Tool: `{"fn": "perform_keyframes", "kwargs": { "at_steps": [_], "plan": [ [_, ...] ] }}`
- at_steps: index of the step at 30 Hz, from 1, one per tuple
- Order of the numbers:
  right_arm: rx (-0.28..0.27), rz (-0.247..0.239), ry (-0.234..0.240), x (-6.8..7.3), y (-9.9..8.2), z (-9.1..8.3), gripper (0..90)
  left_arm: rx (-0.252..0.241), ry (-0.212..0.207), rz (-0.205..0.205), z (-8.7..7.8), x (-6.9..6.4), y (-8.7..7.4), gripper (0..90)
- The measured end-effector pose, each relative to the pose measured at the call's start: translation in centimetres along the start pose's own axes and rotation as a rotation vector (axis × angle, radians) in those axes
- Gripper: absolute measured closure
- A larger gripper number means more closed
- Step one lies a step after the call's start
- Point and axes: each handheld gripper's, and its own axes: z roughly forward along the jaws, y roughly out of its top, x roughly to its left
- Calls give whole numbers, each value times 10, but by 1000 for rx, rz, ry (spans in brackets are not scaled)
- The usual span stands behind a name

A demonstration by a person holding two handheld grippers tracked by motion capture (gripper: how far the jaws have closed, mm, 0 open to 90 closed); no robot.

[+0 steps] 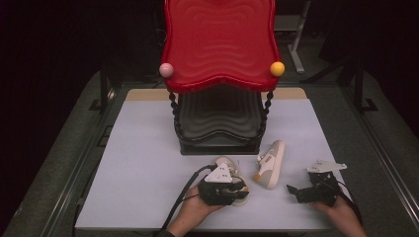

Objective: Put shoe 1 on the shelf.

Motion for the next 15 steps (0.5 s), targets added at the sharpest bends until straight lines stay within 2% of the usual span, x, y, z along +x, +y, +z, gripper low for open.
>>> {"fn": "perform_keyframes", "kwargs": {
  "at_steps": [11, 15],
  "plan": [
    [1, 0, 1, 0, 0, 0, 11, -5, -16, -2, -10, 0, 5, 773],
    [0, 2, 1, 0, 0, 0, 11, -8, -18, 14, -21, -5, 14, 773]
  ]
}}
